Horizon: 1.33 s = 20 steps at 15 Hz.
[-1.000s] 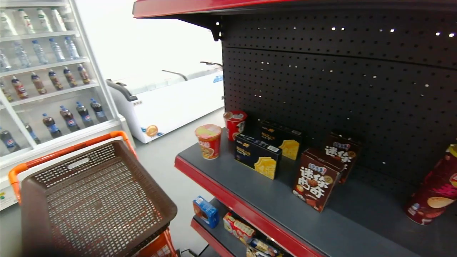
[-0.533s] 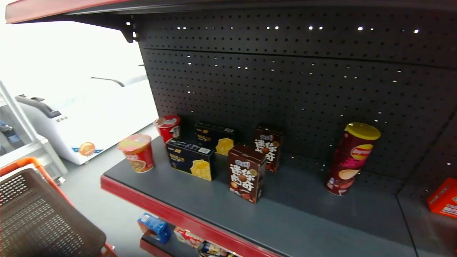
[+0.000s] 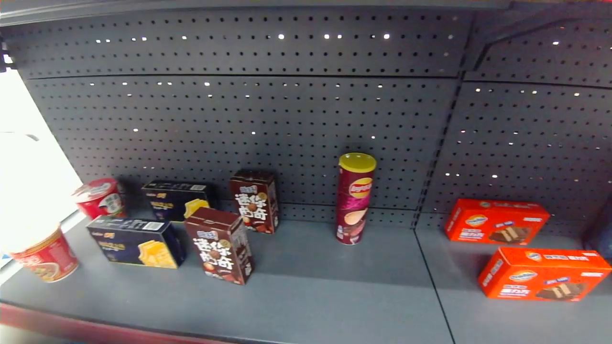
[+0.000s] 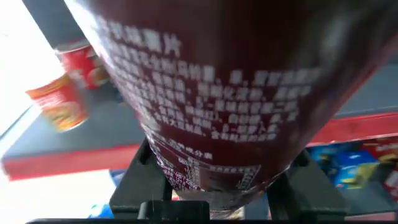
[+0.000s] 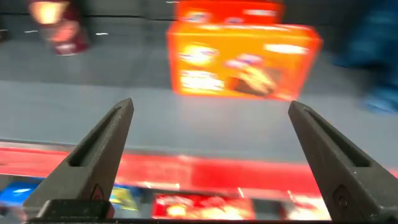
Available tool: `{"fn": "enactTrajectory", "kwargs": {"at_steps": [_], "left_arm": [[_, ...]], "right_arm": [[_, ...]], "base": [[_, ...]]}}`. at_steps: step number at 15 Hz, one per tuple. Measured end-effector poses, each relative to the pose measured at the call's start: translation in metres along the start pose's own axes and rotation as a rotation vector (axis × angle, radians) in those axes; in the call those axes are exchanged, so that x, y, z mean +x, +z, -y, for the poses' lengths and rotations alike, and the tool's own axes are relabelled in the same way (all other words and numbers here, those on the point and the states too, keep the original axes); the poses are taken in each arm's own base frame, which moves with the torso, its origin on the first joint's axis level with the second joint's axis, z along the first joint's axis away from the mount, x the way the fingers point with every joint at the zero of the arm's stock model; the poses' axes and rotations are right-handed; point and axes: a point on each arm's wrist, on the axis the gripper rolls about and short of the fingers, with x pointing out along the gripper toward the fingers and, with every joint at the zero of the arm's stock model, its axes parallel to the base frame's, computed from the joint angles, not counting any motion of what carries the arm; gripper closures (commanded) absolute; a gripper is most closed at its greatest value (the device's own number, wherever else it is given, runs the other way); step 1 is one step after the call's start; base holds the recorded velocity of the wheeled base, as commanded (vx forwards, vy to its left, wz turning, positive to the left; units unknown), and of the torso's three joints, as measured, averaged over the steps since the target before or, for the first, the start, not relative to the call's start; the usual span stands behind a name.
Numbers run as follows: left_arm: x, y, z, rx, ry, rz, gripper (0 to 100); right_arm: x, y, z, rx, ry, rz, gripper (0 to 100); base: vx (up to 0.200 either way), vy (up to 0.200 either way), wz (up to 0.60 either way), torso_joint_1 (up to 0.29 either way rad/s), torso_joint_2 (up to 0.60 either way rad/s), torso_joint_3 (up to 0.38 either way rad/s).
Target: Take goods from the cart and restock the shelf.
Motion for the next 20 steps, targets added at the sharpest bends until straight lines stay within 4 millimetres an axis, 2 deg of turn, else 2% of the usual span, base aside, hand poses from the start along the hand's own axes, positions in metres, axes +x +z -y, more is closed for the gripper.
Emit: {"fn": "enactTrajectory", "kwargs": {"at_steps": [11, 14, 16, 18, 20], "left_arm": [[0.002, -0.005, 0.0, -0.013, -0.011, -0.014, 100], [0.002, -0.006, 0.0, 0.0, 0.003, -0.022, 100], [0.003, -0.008, -0.001, 0.005, 0.048, -0.03, 100], [0.005, -0.015, -0.001, 0.012, 0.057, -0.043, 100], [0.008, -0.024, 0.0, 0.044, 0.066, -0.051, 100]], "right_arm": [[0.0, 0.0, 0.0, -0.009, 0.026, -0.006, 0], [0.007, 0.003, -0.001, -0.017, 0.054, -0.092, 0], [0.01, 0.02, -0.001, -0.133, 0.14, -0.105, 0], [0.008, 0.059, -0.001, -0.183, 0.319, -0.021, 0], [0.014, 0.082, -0.003, -0.197, 0.488, -0.012, 0]], "base": [[0.0, 0.0, 0.0, 0.0, 0.0, 0.0], [0.0, 0.0, 0.0, 0.0, 0.0, 0.0], [0.0, 0.0, 0.0, 0.0, 0.0, 0.0], [0.0, 0.0, 0.0, 0.0, 0.0, 0.0], [0.0, 0.0, 0.0, 0.0, 0.0, 0.0]]}}
